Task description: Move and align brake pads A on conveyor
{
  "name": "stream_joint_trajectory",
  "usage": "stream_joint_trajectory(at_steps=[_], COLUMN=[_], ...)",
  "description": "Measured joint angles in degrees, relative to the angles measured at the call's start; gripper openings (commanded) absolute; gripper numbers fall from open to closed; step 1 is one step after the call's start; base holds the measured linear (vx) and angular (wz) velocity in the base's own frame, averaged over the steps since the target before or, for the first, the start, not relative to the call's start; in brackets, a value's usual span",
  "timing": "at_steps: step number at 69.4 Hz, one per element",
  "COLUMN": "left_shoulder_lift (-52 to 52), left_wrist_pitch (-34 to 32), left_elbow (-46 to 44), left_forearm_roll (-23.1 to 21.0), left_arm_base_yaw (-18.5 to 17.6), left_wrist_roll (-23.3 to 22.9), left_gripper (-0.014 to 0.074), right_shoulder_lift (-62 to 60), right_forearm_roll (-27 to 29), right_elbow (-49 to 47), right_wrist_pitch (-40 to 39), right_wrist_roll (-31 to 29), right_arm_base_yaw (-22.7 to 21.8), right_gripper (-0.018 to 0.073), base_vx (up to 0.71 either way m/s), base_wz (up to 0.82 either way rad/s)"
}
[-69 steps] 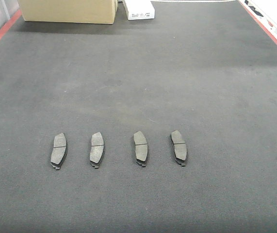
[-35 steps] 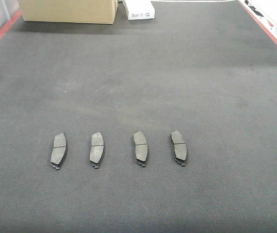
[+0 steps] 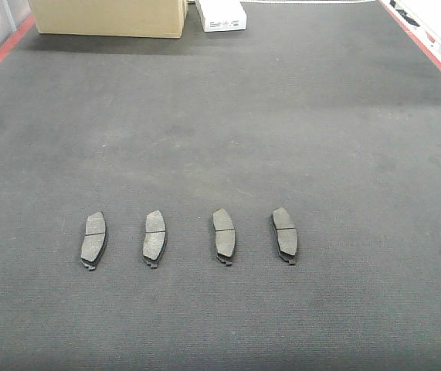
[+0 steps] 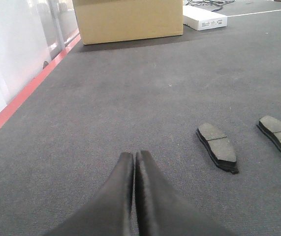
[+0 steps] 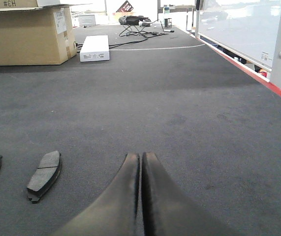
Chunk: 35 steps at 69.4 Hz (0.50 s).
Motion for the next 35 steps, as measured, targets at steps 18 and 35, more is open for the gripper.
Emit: stream_joint_trajectory(at_steps=[18,35], left_shoulder_lift=[0.0,0.0], left_wrist_pitch=[0.0,0.0], left_elbow=[0.0,0.0], left_forearm_roll=[0.0,0.0], left_arm_base_yaw=[0.0,0.0], left_wrist_roll=[0.0,0.0], left_gripper=[-0.0006,-0.0006], right_shoulder_lift=[0.0,0.0], right_forearm_roll=[0.0,0.0], right_elbow=[0.0,0.0], right_wrist_pitch=[0.11,0.11], right_wrist_roll=[0.0,0.0], right_arm_base_yaw=[0.0,0.0], right_gripper=[-0.0009,-0.0009], base_vx=[0.0,0.0], base_wz=[0.0,0.0])
